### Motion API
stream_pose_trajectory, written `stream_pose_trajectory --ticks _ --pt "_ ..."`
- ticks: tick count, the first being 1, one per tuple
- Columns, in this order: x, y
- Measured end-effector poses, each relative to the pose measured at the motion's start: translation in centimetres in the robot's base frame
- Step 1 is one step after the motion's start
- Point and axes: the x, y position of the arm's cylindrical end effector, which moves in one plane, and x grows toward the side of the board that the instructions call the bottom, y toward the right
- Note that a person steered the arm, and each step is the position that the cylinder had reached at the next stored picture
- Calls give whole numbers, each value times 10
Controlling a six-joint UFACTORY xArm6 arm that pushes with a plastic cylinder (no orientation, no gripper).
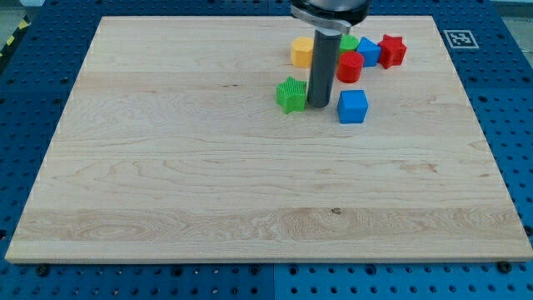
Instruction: Push the cube into the green star
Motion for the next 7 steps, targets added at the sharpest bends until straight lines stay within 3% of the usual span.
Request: stream_pose_trajectory --ticks 3,4,7 --pt "-26 79" --pt "8 128" --pt "27 21"
